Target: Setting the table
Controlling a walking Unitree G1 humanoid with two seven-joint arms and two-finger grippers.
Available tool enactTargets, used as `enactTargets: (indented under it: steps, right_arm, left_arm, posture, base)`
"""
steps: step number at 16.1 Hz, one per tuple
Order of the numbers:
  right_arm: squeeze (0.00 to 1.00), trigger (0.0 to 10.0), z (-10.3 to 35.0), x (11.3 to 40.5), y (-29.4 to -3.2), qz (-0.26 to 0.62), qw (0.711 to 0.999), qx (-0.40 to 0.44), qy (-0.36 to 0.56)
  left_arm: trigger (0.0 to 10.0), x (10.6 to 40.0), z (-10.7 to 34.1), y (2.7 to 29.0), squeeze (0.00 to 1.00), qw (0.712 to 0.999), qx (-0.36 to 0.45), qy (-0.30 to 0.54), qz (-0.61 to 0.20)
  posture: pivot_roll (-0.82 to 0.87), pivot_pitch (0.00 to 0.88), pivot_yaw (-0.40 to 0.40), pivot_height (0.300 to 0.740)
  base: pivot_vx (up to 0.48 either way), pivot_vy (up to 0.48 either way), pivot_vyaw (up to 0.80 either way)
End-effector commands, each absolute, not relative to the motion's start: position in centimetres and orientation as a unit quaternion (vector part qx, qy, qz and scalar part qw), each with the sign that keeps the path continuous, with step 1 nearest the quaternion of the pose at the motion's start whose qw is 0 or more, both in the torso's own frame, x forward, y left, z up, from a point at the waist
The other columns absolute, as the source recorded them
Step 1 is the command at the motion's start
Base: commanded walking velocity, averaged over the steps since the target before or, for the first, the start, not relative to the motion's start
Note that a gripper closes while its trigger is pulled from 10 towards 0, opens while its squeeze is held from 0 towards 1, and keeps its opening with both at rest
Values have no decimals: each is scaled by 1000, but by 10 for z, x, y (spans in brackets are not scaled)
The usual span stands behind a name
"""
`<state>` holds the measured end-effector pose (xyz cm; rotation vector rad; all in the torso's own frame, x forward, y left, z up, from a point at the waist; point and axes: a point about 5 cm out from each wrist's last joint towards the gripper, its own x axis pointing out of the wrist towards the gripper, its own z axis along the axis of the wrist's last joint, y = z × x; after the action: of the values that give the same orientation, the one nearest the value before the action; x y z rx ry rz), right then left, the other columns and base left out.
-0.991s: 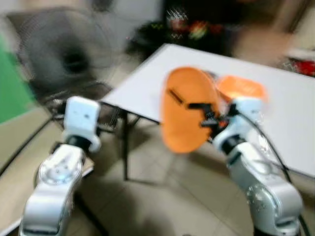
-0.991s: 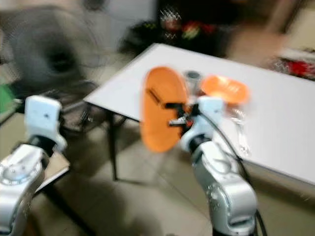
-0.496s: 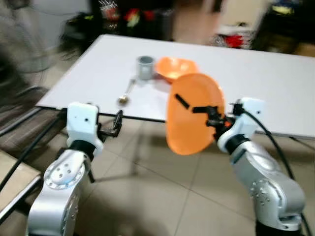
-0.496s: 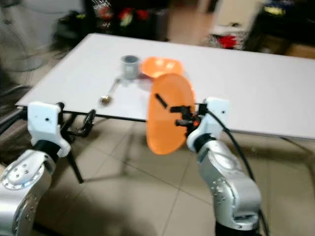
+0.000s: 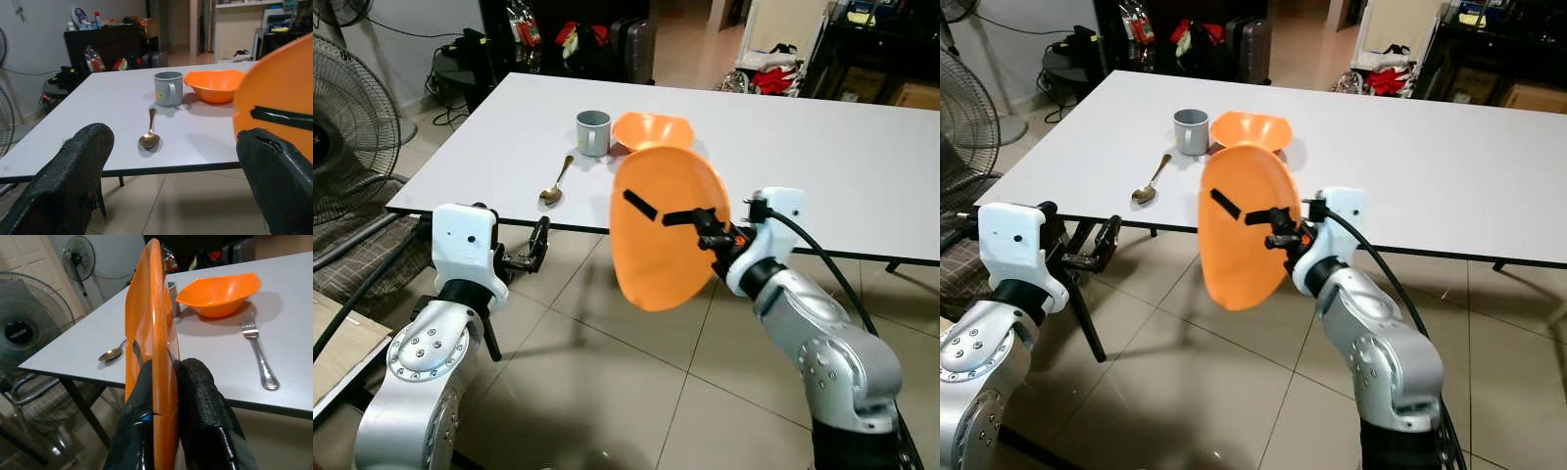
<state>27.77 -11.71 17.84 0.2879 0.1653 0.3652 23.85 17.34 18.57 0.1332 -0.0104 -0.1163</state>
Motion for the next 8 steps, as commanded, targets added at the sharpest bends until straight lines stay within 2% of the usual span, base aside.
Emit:
enactTargets:
  steps: [1,8]
  right_arm:
    - [0,10000,189,279,-114,199,966,152,60]
    - [0,10000,184,277,-111,209,965,143,74]
  left_arm:
    - [10000,236,188,171,0,995,68,-8,-70]
    - [10000,233,186,174,0,995,65,-2,-70]
  posture:
    - [-9,0,-28,740]
    - [-8,0,-32,740]
  base:
    - [240,0,0]
    - [269,0,0]
